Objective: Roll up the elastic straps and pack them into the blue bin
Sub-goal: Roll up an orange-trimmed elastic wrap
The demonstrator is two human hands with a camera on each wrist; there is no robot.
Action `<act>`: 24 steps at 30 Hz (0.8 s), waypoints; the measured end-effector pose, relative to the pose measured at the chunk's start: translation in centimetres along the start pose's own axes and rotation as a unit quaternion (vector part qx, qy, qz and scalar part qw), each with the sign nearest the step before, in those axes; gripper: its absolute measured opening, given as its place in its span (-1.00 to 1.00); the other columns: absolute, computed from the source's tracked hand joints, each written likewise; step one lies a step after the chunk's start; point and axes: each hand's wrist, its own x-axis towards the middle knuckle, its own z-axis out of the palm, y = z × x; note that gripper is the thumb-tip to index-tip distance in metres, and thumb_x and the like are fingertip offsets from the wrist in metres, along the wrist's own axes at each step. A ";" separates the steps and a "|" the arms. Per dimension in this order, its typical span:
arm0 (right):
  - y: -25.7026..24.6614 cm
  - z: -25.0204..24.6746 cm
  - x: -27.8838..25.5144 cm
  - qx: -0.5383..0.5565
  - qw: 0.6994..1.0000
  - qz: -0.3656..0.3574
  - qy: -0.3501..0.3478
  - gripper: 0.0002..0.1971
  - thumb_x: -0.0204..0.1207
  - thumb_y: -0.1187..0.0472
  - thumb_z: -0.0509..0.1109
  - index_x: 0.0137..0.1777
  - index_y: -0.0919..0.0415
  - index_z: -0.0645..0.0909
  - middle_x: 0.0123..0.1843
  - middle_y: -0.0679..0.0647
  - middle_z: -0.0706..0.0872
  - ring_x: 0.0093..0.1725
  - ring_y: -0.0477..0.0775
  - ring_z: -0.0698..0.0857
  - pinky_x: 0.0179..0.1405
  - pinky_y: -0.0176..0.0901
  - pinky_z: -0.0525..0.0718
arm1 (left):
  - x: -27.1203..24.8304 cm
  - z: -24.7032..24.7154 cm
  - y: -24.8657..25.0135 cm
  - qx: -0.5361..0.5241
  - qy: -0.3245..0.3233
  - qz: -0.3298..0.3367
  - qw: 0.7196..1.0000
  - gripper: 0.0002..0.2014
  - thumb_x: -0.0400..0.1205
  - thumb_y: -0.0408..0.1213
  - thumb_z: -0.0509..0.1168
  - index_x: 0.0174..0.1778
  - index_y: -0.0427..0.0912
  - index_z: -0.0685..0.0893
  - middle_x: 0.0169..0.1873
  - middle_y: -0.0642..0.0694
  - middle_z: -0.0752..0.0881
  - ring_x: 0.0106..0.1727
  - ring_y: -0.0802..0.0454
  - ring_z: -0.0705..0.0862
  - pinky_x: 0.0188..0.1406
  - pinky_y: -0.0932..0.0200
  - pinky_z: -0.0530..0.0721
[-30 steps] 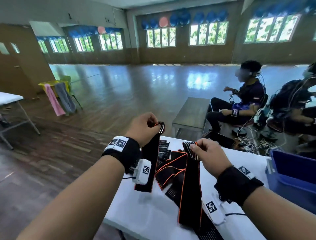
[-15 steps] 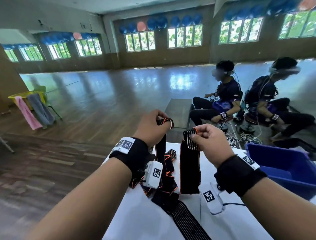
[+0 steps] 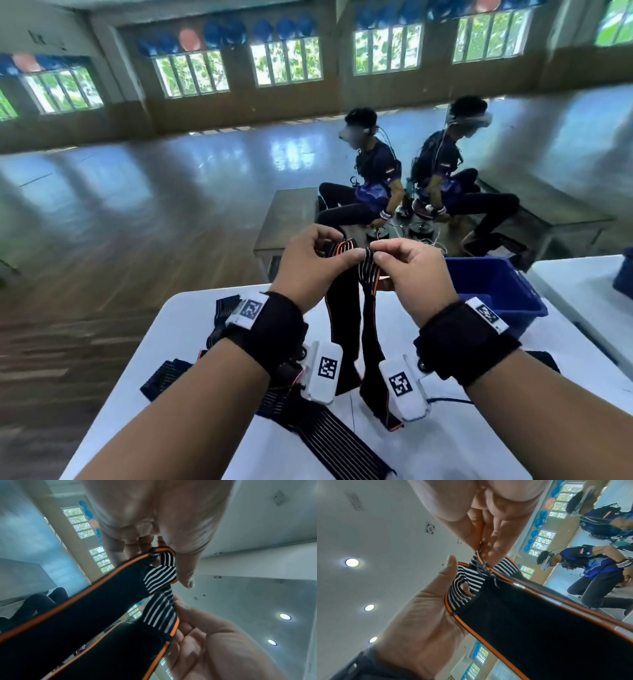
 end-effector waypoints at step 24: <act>1.1 -1.5 -1.6 0.012 0.998 0.063 -0.011 -0.89 0.55 0.54 0.40 -0.04 0.41 0.73 -0.22 0.19 0.82 -0.28 0.05 0.83 -0.38 -0.09 0.82 | 1.4 4.1 -2.5 0.051 0.091 -0.038 0.994 -0.78 0.52 0.01 0.55 -0.08 -0.02 0.76 -0.17 0.06 0.80 -0.11 0.13 0.76 0.10 -0.03 0.76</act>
